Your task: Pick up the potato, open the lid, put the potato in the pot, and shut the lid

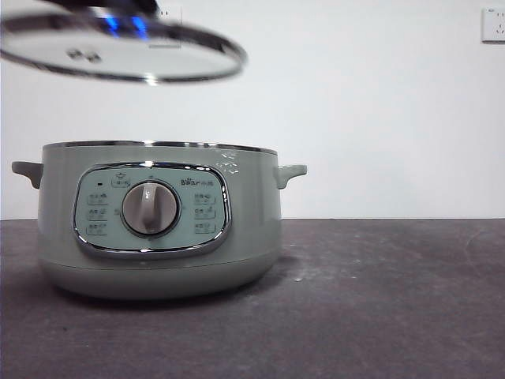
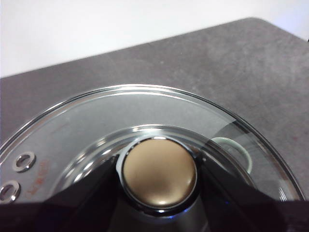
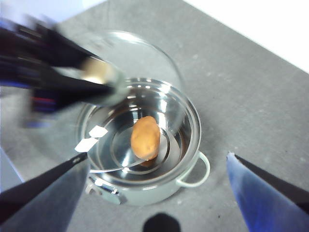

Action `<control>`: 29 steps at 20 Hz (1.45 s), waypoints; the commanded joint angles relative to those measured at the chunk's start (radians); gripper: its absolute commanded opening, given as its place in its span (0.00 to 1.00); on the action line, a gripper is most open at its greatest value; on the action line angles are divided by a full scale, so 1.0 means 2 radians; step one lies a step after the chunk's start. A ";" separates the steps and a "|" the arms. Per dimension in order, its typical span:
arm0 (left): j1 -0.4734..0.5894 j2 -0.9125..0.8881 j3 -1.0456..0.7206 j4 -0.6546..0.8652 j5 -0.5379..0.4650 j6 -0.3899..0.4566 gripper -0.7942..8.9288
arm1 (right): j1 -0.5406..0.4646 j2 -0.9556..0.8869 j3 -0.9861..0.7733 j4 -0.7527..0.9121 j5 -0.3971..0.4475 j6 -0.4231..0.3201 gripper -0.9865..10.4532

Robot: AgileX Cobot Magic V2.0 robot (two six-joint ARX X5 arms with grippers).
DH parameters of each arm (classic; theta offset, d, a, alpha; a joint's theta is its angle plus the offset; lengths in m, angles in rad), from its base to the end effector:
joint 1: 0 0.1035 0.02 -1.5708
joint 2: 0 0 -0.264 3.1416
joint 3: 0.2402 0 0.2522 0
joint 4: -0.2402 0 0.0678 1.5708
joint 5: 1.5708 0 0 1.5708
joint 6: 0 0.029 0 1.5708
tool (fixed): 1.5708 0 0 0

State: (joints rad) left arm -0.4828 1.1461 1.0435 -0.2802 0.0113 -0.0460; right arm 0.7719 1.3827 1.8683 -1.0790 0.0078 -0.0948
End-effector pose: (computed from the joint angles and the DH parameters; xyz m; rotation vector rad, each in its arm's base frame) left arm 0.2220 -0.1167 0.3425 0.0458 0.3870 -0.4791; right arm 0.1718 0.1669 0.4761 -0.3188 0.5275 0.7686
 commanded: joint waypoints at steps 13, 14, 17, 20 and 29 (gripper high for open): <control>-0.014 0.128 0.006 0.032 -0.002 -0.007 0.07 | 0.000 -0.028 0.000 -0.052 0.039 0.021 0.50; -0.014 0.128 0.006 0.023 -0.002 -0.007 0.07 | 0.000 -0.028 0.000 -0.052 0.039 0.021 0.50; -0.014 0.128 0.006 0.008 -0.002 -0.007 0.07 | 0.000 -0.028 0.000 -0.052 0.039 0.021 0.50; -0.014 0.126 0.006 0.008 -0.002 -0.007 0.07 | 0.000 -0.028 0.000 -0.052 0.039 0.021 0.50; -0.014 0.123 0.006 0.013 -0.003 -0.007 0.21 | 0.000 -0.028 0.000 -0.052 0.039 0.021 0.50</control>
State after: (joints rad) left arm -0.5079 1.3918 1.0618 -0.2668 0.0109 -0.0772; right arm 0.7719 1.3243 1.8683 -1.1885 0.0822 -0.0635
